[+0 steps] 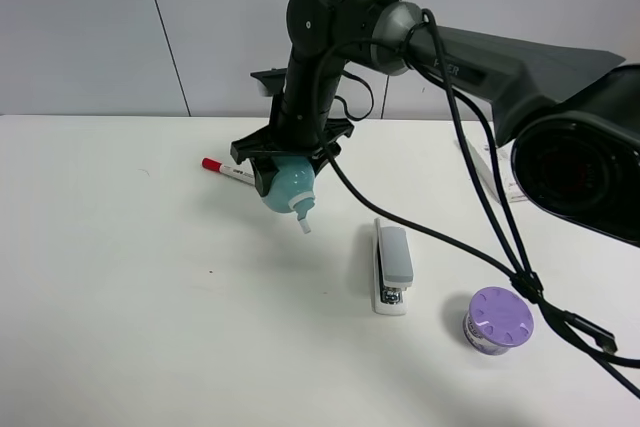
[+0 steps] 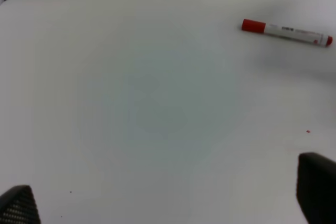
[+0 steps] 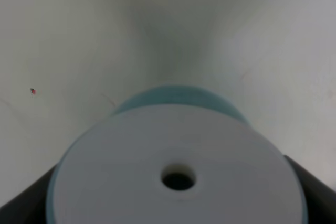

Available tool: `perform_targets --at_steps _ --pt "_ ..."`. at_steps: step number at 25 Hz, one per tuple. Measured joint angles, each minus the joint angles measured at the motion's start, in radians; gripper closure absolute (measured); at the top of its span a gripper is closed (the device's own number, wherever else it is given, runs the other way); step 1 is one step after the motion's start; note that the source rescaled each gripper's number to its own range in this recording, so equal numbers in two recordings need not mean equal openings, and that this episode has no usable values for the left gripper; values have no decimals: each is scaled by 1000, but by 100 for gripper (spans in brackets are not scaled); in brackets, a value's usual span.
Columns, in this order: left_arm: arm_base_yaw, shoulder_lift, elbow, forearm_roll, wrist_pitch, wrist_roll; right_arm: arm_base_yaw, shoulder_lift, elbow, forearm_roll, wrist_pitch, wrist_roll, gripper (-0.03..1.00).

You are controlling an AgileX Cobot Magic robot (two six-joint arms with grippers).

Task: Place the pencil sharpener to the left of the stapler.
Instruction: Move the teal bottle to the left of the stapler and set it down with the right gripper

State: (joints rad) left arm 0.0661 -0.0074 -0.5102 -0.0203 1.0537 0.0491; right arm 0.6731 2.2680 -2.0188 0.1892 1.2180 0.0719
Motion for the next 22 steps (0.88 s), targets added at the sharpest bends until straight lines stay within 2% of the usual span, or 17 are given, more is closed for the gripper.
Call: perform_targets --at_steps 5,11,17,22 --pt "0 0 0 0 0 0 26 -96 96 -48 1 -15 97" --pt "0 0 0 0 0 0 28 -202 239 -56 2 -16 97" --pt "0 0 0 0 0 0 28 -212 344 -60 3 -15 97" --pt "0 0 0 0 0 0 28 -198 362 -58 5 -14 97"
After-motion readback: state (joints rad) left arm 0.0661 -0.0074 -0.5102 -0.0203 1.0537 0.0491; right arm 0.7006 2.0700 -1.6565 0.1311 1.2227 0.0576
